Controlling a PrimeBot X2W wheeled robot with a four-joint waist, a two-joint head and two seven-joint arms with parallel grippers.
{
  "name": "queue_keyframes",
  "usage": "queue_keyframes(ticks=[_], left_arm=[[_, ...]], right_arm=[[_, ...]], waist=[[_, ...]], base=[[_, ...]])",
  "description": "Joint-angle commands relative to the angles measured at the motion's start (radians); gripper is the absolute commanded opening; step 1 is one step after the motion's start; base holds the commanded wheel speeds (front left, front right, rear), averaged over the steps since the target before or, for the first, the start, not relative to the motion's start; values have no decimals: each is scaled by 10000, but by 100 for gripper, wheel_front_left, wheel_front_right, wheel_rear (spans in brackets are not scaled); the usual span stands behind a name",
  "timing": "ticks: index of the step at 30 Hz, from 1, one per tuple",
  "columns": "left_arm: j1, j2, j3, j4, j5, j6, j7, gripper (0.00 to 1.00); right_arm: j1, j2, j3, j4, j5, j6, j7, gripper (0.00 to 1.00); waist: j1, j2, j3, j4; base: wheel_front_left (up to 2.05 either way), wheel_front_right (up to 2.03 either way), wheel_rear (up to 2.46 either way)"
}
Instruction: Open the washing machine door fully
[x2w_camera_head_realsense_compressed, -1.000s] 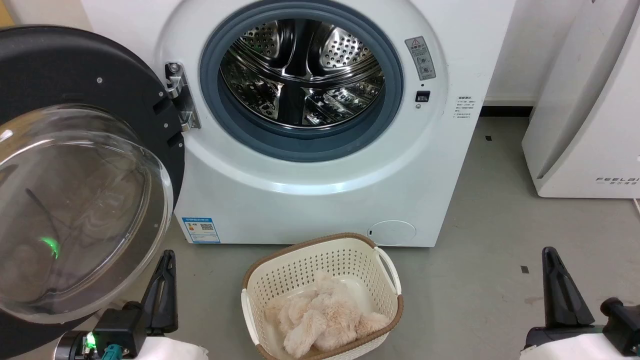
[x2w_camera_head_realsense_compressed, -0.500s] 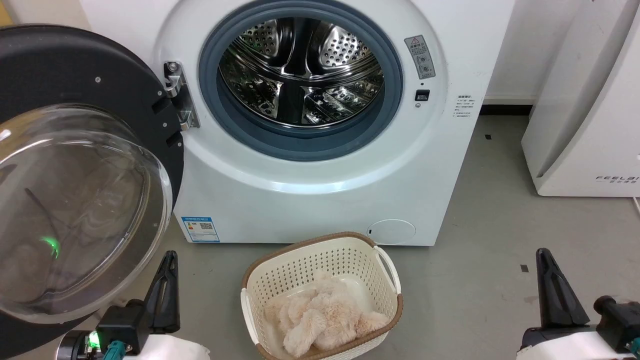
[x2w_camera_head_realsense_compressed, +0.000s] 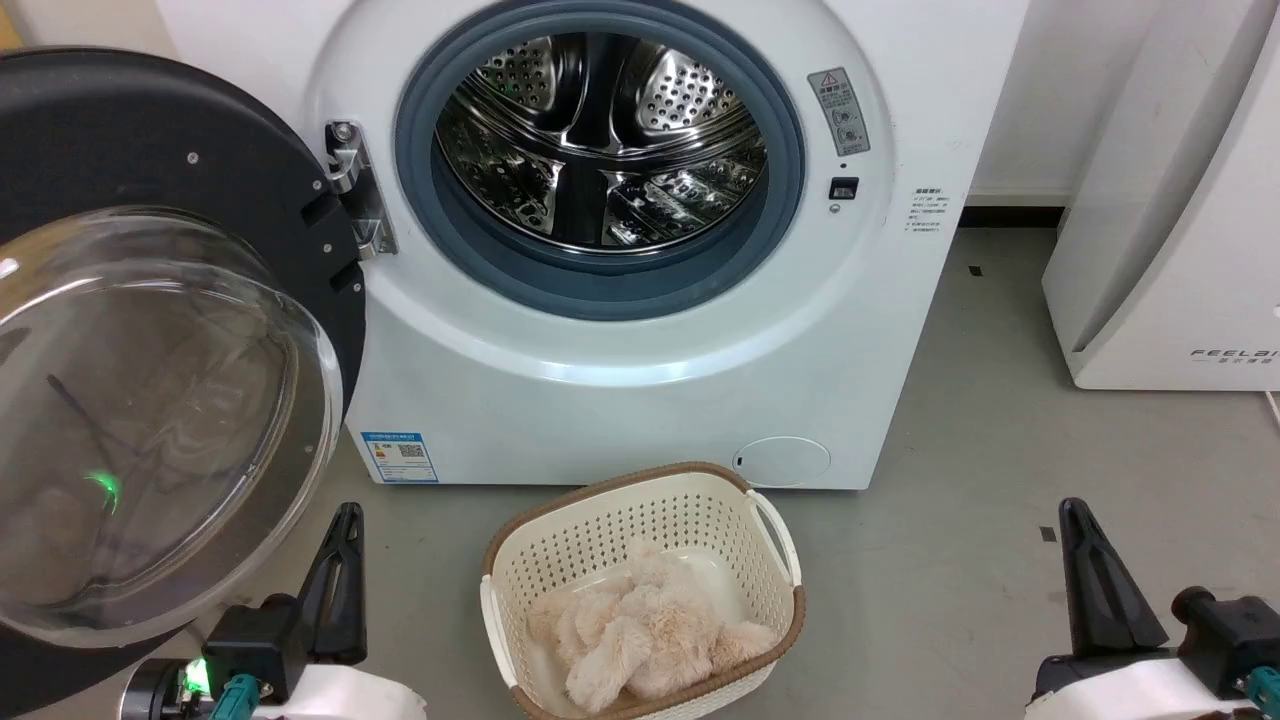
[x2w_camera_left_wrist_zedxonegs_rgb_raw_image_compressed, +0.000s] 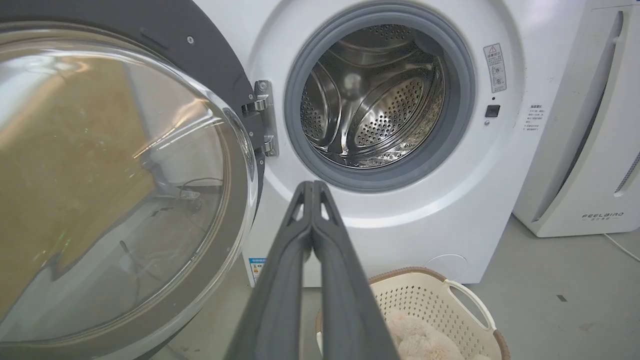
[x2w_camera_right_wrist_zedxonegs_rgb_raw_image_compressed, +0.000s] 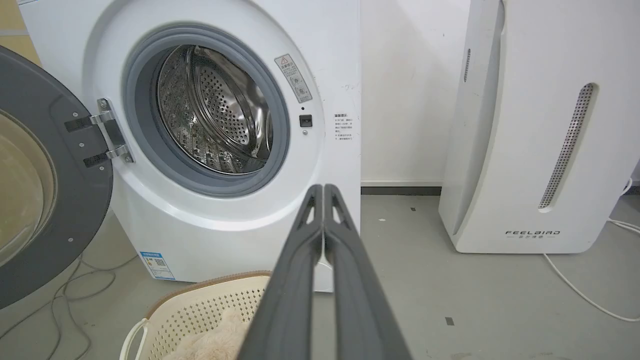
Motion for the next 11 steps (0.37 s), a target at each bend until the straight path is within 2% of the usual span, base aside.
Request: queue_keyframes(ticks=[1,11], left_arm=[[-103,6,-21,-39,74,68,59,0],[-135,2,-87,-78,97,127,269,0]], right_arm=[[-125,7,35,-61,-112,2,63,0],[-167,9,114,-93,-233,3,268,0]], waist=[[0,-1,2,-1],[0,-1,25,-12]], base=[[0,0,0],[0,0,0]])
